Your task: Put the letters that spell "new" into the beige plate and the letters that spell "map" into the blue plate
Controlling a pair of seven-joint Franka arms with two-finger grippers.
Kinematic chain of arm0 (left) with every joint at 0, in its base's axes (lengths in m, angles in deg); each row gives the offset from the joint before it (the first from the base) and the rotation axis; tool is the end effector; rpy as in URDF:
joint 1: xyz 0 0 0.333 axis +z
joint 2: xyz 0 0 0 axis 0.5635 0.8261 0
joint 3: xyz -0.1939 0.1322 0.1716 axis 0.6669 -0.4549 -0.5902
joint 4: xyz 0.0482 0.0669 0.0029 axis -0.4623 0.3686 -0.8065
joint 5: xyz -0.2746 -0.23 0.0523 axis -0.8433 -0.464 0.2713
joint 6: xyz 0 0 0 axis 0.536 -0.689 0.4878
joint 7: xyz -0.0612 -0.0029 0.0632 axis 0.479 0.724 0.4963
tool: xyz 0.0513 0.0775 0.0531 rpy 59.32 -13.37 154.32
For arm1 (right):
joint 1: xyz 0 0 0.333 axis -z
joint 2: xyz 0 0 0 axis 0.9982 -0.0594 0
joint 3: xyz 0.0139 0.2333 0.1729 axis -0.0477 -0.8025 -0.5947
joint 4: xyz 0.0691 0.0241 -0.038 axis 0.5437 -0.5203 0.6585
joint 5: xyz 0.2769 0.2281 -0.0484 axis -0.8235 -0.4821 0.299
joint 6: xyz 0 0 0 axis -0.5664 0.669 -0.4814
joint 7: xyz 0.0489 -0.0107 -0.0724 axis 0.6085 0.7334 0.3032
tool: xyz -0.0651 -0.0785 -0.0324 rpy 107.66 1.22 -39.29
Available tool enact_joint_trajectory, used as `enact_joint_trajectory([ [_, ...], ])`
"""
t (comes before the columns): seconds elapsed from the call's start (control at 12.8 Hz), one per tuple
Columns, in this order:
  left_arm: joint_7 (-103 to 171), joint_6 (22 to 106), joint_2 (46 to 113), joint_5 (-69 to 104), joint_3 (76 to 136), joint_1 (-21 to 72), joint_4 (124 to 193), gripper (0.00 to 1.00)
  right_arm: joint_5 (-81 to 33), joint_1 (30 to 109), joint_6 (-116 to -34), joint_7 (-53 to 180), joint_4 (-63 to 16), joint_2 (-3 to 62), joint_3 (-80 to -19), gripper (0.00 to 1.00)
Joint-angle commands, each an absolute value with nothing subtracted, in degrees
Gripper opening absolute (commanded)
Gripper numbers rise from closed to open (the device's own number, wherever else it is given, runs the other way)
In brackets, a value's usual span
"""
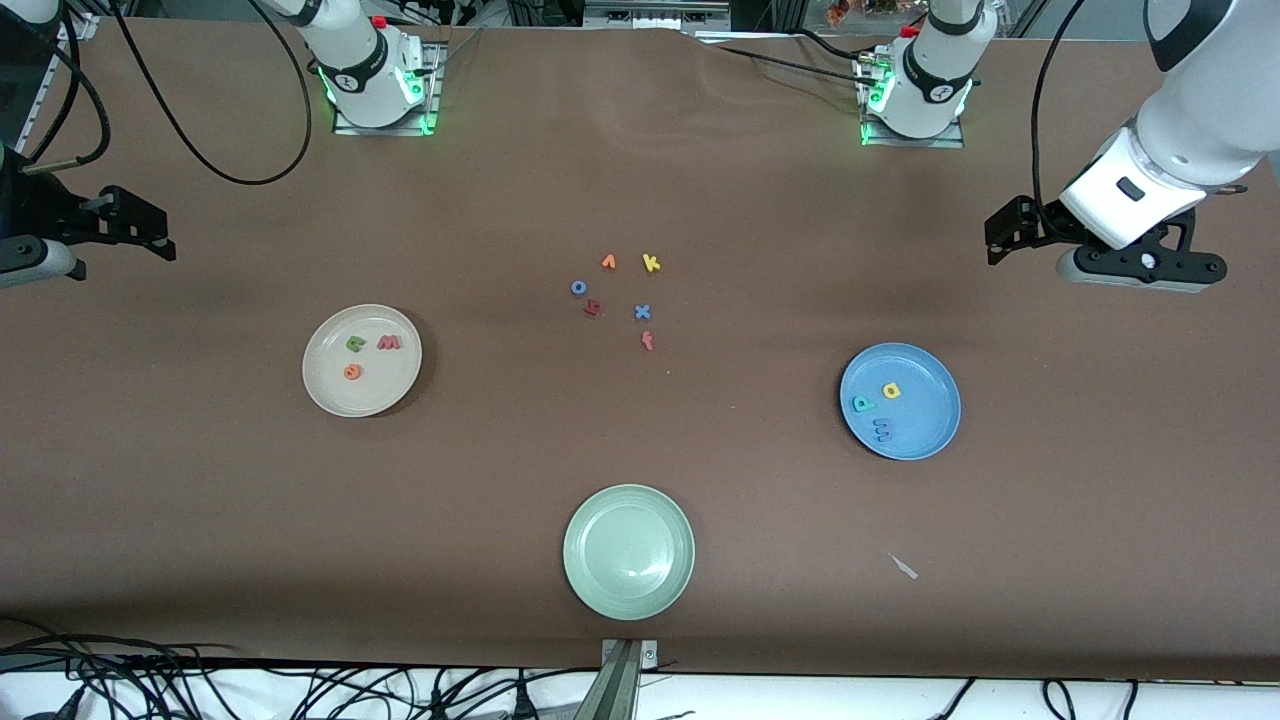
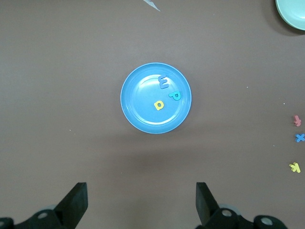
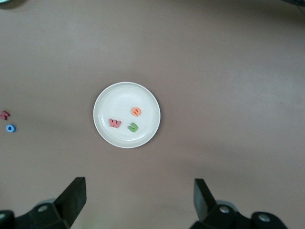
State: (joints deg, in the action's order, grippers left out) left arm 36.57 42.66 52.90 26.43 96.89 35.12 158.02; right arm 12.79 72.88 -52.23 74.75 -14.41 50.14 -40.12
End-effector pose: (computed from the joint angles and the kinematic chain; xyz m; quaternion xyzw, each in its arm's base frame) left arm 0.5157 -0.0786 0.5479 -0.9989 0.0417 0.0211 0.0032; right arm 0.5419 -0.0062 0.5724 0.9912 0.1323 -0.0079 0.0015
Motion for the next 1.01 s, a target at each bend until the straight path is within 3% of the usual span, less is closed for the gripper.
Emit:
enact_joint_trajectory([
  [0.0, 37.38, 41.38, 53.48, 26.56, 97.14, 35.26, 156.45, 1.0, 13.78, 72.53, -52.63, 73.23, -14.3, 50.26, -40.58, 1.0],
  [0.62, 37.29, 41.38, 53.48, 26.82, 97.14, 35.18, 156.45, 1.0, 13.61, 72.09, -51.22, 72.0, -14.2, 52.18, -41.29, 1.0],
  [0.94, 36.76, 41.37, 53.57, 27.96, 99.51, 35.0, 156.1, 1.0, 13.43, 76.3, -51.31, 72.87, -16.93, 54.48, -43.75, 1.0],
])
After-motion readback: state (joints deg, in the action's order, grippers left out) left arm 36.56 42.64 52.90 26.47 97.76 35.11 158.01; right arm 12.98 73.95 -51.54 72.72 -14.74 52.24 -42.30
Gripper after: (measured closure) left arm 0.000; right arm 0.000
